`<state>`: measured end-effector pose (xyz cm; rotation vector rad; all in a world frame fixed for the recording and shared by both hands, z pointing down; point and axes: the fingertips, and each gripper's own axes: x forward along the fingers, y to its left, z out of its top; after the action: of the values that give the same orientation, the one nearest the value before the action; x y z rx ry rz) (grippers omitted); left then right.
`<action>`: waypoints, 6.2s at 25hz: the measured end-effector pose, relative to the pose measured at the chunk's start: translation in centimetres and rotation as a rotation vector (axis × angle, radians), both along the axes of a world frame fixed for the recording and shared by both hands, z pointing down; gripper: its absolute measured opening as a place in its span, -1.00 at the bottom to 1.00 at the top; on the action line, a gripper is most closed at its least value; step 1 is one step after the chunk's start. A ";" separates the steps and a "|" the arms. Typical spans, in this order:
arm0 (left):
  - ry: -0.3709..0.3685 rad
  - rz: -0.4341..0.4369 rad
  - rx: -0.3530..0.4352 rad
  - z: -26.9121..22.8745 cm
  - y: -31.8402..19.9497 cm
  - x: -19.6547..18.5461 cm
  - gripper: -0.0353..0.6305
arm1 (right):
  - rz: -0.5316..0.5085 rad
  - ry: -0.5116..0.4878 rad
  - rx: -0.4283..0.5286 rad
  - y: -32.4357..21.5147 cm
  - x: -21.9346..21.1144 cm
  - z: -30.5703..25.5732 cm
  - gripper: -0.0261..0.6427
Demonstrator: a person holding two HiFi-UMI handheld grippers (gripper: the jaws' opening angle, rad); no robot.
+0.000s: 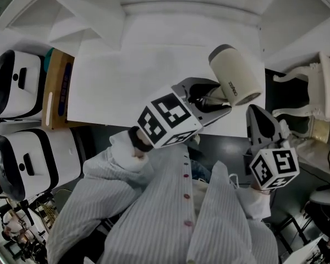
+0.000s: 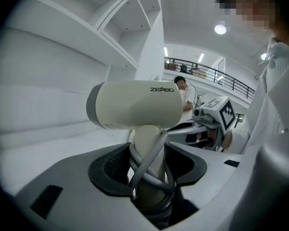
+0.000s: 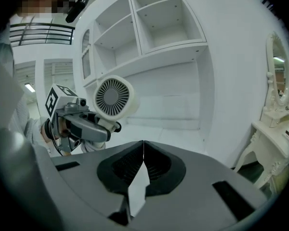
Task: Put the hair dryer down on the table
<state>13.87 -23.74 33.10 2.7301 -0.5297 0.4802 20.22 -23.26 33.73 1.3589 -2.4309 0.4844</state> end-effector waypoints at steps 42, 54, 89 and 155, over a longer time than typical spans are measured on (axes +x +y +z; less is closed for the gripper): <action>-0.575 0.233 -0.224 24.8 5.5 -1.4 -0.24 | 0.139 0.006 -0.190 3.9 1.9 6.9 -0.89; -0.618 0.225 -0.266 26.9 6.7 -1.4 -0.24 | 0.133 0.000 -0.197 4.3 2.0 7.3 -0.89; -0.607 0.293 -0.287 27.4 7.4 -0.9 -0.17 | 0.060 0.033 -0.212 4.0 -0.2 7.2 -0.89; 0.230 -0.260 0.122 -9.7 -0.2 -6.4 -0.87 | -0.260 -0.110 0.163 -1.5 -9.5 -7.9 -0.89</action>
<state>7.51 -23.94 23.44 2.7248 -0.8599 0.0703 10.70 -24.80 25.83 1.0761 -2.7385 0.3086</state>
